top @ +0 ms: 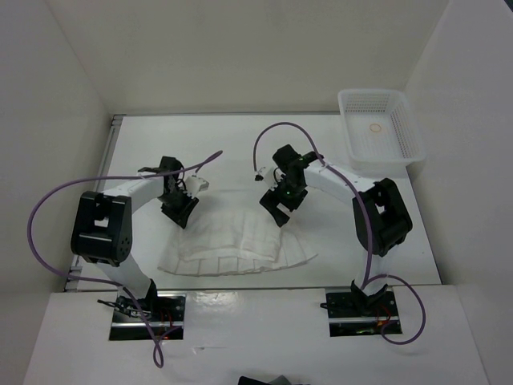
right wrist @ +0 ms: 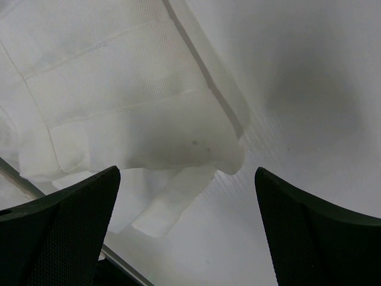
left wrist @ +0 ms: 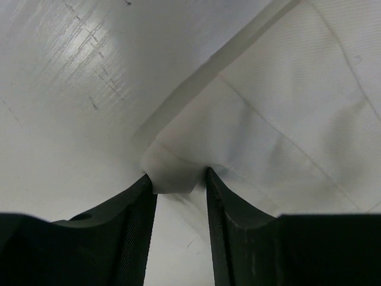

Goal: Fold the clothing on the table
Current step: Fold the skirt

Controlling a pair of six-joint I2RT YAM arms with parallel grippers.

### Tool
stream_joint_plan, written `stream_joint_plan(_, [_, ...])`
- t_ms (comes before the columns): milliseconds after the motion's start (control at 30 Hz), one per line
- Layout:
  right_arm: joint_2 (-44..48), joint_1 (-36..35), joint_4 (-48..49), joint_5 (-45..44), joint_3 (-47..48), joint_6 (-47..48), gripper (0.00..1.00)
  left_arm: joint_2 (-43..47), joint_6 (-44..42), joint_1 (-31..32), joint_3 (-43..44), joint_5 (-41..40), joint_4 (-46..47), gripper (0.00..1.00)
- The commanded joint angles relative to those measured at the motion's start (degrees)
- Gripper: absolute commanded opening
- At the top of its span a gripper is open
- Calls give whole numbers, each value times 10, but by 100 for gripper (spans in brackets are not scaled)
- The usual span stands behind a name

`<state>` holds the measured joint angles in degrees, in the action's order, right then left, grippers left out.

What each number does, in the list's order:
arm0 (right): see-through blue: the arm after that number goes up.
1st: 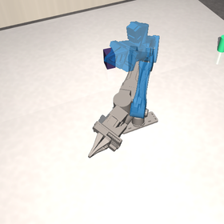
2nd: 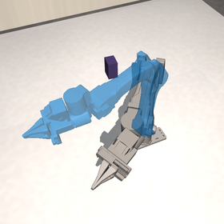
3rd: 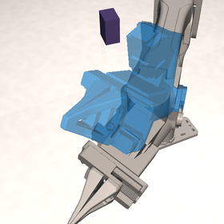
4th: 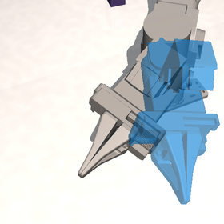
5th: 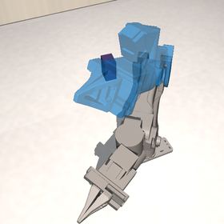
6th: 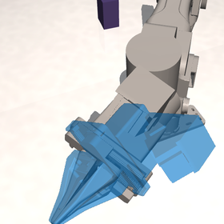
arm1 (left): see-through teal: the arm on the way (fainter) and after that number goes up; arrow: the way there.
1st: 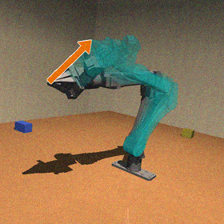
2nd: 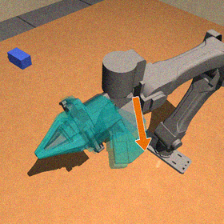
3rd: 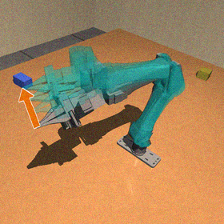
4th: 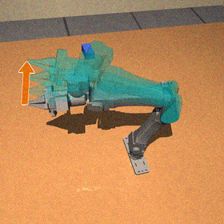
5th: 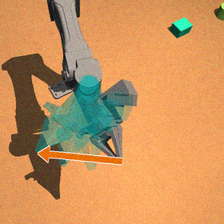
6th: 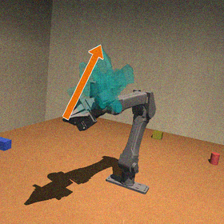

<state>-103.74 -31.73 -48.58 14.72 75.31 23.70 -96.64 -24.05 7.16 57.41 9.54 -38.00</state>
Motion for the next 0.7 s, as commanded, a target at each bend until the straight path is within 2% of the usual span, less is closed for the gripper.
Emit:
stream_joint_plan(0, [-6, -4, 9, -1, -3, 6, 98, -17, -18, -1, -4, 20, 2, 44])
stream_joint_plan(100, [-6, -4, 9, -1, -3, 6, 98, -29, -18, -1, -4, 31, 2, 39])
stream_joint_plan(167, [-6, -4, 9, -1, -9, 6, 98, -29, -18, -1, 2, 37, 2, 33])
stream_joint_plan(200, [-6, -4, 9, -1, -9, 6, 98, -36, -18, -1, 2, 44, 2, 26])
stream_joint_plan(267, [-13, -4, 15, -7, -14, 6, 98, -36, -18, -1, 2, 44, 2, 22])
stream_joint_plan(400, [-28, -4, 20, -7, -14, 6, 98, -43, -18, -1, 7, 50, 2, 18])
stream_joint_plan(667, [-57, -23, 55, -57, -20, -38, 95, -32, -13, -7, 12, 55, 2, 18])
